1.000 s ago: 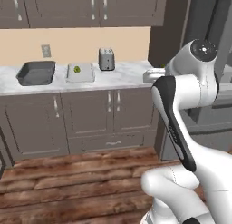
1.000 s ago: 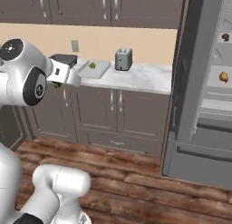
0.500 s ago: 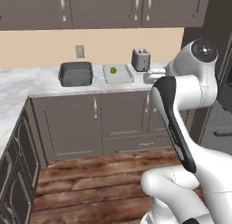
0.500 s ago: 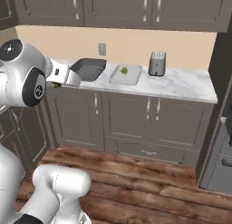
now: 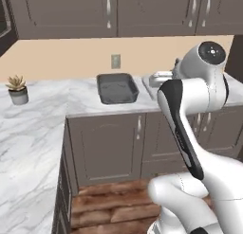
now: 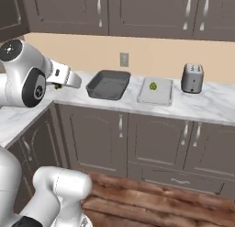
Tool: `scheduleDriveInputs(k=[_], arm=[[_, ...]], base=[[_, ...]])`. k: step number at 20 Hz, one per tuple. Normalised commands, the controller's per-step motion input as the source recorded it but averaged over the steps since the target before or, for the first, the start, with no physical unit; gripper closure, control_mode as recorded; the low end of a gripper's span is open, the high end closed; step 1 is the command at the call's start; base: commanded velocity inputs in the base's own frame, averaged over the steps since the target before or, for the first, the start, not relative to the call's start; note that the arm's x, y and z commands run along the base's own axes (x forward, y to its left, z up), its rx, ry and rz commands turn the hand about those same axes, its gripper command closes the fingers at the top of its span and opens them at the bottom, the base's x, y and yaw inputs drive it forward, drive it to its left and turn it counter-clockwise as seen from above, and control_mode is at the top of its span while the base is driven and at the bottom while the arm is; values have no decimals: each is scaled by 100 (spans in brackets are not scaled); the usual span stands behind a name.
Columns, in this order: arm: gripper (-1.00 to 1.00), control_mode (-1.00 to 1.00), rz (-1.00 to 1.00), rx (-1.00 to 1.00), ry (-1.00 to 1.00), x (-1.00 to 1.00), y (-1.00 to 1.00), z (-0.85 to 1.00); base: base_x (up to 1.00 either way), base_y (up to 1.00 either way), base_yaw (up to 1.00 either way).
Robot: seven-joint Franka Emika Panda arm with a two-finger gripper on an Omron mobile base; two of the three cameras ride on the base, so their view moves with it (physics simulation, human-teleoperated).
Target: Place one broccoli and one chicken drumstick in each tupperware on the nearby counter, to pack two identical lunches.
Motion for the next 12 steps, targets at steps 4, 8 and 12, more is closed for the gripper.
scheduleDriveInputs(k=[4,8,12], arm=[[100,100,0,0,0,0,0,0],[100,100,0,0,0,0,0,0],[100,100,0,0,0,0,0,0]], base=[[83,45,0],[62,11,0],[51,0,0]])
